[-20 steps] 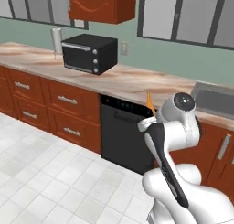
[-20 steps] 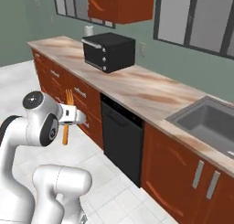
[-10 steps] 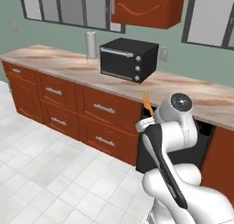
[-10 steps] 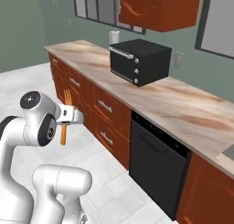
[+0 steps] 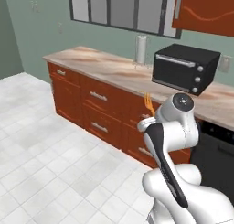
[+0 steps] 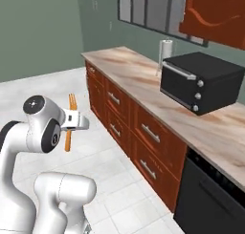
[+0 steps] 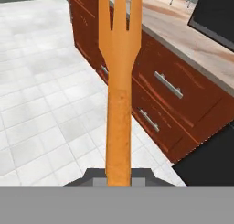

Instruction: Take the fork and place it on the left side of the plate. Then take the spoon and place it on the right side of the plate. Make sure they're directly next to the plate.

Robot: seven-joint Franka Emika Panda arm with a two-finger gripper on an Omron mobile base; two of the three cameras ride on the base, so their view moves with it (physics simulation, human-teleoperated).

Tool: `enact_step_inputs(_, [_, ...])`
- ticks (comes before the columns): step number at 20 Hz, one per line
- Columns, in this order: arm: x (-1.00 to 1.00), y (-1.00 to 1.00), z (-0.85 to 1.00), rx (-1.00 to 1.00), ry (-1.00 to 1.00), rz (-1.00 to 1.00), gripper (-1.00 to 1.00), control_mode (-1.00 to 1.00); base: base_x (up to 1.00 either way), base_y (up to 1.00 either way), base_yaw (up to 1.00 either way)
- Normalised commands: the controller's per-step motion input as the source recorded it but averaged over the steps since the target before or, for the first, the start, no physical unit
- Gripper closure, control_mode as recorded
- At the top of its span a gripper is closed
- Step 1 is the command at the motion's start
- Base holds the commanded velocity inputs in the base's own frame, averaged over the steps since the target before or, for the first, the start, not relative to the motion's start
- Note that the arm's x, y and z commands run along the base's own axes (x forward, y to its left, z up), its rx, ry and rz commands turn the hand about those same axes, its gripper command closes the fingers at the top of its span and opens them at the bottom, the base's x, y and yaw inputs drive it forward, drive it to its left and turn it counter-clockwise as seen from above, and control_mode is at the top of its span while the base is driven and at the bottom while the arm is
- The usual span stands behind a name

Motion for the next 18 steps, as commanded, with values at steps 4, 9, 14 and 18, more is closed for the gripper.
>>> enact_step_inputs(4, [0.0, 0.0, 0.0, 0.0, 0.0, 0.0, 1.0, 1.0, 0.77, 0.18, 0.44])
enact_step_inputs(9, [0.0, 0.0, 0.0, 0.0, 0.0, 0.0, 1.0, 1.0, 0.77, 0.0, 0.5])
enact_step_inputs(14, [0.0, 0.0, 0.0, 0.0, 0.0, 0.0, 1.0, 1.0, 0.93, -0.01, 0.49])
enact_step_inputs(18, [0.0, 0.0, 0.0, 0.0, 0.0, 0.0, 1.0, 1.0, 1.0, -0.1, 0.45])
